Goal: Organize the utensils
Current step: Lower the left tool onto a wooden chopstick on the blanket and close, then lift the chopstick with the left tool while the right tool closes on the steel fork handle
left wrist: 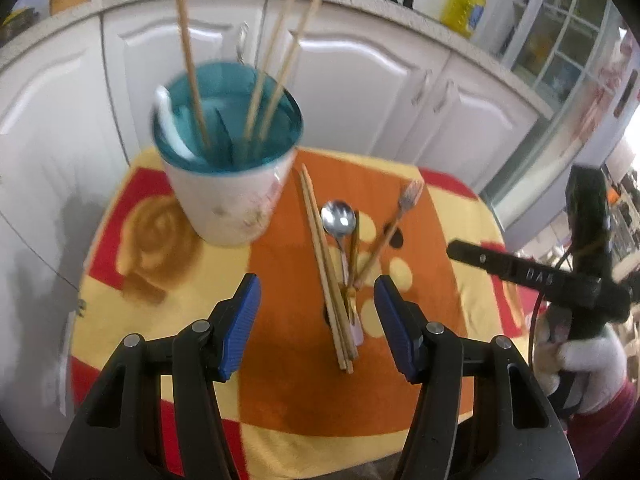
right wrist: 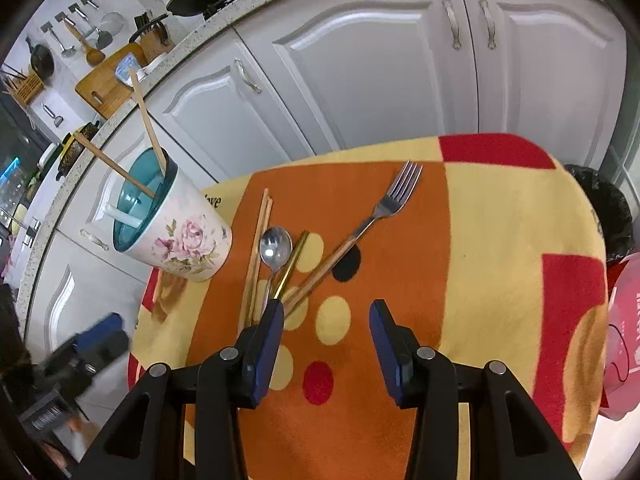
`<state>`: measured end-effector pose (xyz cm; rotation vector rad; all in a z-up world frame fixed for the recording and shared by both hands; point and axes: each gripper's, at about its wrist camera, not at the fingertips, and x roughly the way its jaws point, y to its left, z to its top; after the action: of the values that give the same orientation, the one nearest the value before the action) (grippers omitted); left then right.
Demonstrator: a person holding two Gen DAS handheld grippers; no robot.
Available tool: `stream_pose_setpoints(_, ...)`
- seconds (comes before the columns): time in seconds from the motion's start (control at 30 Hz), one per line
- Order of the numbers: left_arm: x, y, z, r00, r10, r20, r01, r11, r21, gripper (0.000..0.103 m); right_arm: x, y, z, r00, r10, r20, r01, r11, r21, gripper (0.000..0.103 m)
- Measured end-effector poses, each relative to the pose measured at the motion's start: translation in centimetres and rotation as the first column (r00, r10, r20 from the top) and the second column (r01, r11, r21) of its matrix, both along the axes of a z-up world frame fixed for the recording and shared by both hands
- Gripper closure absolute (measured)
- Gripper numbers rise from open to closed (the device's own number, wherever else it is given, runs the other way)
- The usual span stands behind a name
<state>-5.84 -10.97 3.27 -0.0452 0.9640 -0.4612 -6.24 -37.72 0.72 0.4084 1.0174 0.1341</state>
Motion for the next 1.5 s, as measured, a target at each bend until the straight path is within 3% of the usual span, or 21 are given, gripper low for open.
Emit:
stream_pose_setpoints(0.37, 4.5, -3.8, -4.9, 0.997, 0.014, -0.08, -0.014, 1.0, -0.001, 0.068, 0.4, -0.7, -1.3, 1.0, 0.0, -0.024, 0.0, 1.0, 0.024, 0.06)
stream_pose_setpoints(0.57, 7.0, -4.8, -7.9, 0.989, 0.053, -0.139, -0.049, 0.998, 0.033, 0.093, 1.0, -0.9, -1.6, 1.0, 0.012, -0.027, -0.011, 1.0, 0.028, 0.06)
stream_pose_setpoints(0.63, 7.0, -4.3, -8.0, 0.986, 0.045, -0.158, -0.047, 0.999, -0.006, 0.097, 1.2, -0.8, -1.6, 0.999, 0.02, -0.029, -0.019, 1.0, 0.025, 0.06)
stream_pose_setpoints(0.93, 4.4, -1.1, -6.2, 0.989, 0.007, -0.147, -0.011, 1.0, -0.022, 0.098, 2.0, 0.1, -2.4, 0.998, 0.043, -0.049, -0.042, 0.999, 0.029, 0.06)
stream_pose_setpoints(1.07, 2.5, 0.4, -5.7, 0.99, -0.016, -0.139, 0.017, 1.0, 0.005, 0.098, 1.9, 0.7, -2.3, 0.997, 0.059, -0.052, -0.058, 0.998, 0.023, 0.06)
stream_pose_setpoints(1.37, -0.4, 3.7, -7.2, 0.975, -0.019, -0.223, 0.033, 0.998, 0.056, 0.097, 2.2, 0.6, -3.2, 0.995, 0.047, -0.083, -0.045, 0.999, 0.026, 0.06)
stream_pose_setpoints(1.43, -0.7, 3.6, -7.2, 0.972, -0.03, -0.233, 0.045, 0.997, 0.061, 0.093, 2.4, 0.5, -3.2, 0.996, 0.044, -0.082, -0.043, 0.999, 0.017, 0.06)
stream_pose_setpoints(1.5, -0.4, 3.6, -6.9, 0.975, -0.03, -0.219, 0.045, 0.997, 0.064, 0.078, 2.8, 0.3, -3.2, 0.996, 0.033, -0.081, -0.033, 0.999, 0.01, 0.06)
